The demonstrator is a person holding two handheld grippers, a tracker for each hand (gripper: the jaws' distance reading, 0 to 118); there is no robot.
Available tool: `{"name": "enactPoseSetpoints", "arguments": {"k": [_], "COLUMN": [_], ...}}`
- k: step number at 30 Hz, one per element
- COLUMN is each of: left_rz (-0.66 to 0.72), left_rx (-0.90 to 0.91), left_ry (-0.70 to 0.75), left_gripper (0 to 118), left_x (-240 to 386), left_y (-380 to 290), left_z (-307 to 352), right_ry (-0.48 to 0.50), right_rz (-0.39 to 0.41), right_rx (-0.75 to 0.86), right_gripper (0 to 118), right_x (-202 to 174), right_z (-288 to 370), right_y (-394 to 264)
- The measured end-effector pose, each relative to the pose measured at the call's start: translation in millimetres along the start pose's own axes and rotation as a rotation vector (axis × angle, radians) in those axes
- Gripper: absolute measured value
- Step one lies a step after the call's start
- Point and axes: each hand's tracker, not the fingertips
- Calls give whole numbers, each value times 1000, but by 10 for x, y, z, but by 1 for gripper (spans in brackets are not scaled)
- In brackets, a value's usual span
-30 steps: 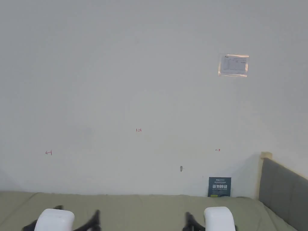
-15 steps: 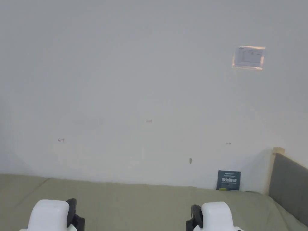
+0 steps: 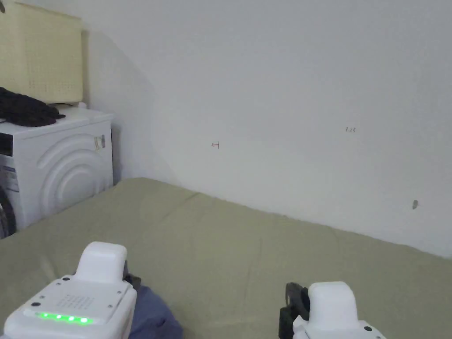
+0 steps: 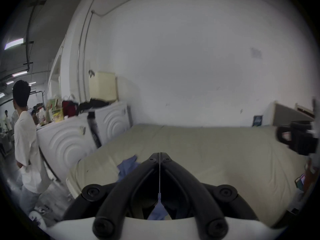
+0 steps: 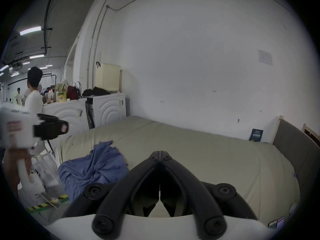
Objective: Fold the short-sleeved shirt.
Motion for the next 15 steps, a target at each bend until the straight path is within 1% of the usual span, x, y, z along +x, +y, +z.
{"name": "enactPoseSetpoints", "arguments": {"k": [1, 4, 6, 7, 8, 9, 10, 11, 12, 13, 14, 15], "left_rz": [-2, 71, 79, 56, 64, 61, 20, 6, 18, 27, 85, 61], "left_rx": [-67, -341, -556, -609, -658, -733, -756, -725, -721, -729, -665, -662], "left_ry": [-2, -154, -222, -230, -234, -221, -196, -178, -183, -188, -229, -217], "left_gripper": [0, 0, 0, 0, 0, 7, 49, 102, 118, 114, 116, 118], "left_x": [-83, -249, -276, -282, -298, -279, -279, -280, -290, -308, -327, -273], "left_y": [-18, -138, -371, -469, -582, -691, -752, -773, -790, -836, -843, -806], "left_z": [-248, -1147, -1836, -2065, -2317, -2479, -2585, -2664, -2759, -2832, -2749, -2891], "right_ry": [4, -9, -23, -33, -38, -39, -43, -48, -53, -55, -48, -47], "right_rz": [1, 2, -1, -7, -16, -22, -21, -14, -6, -3, -2, -3], "right_rx": [-22, -85, -130, -150, -174, -195, -208, -221, -229, -239, -252, -259], "right_gripper": [0, 0, 0, 0, 0, 0, 0, 0, 0, 0, 0, 0], "right_x": [-11, 19, 79, 116, 163, 206, 238, 280, 307, 329, 357, 369], "right_z": [-34, -143, -240, -275, -330, -380, -420, -459, -501, -541, -587, -622], "right_y": [-75, -311, -471, -530, -601, -655, -696, -751, -788, -814, -847, -871]}}
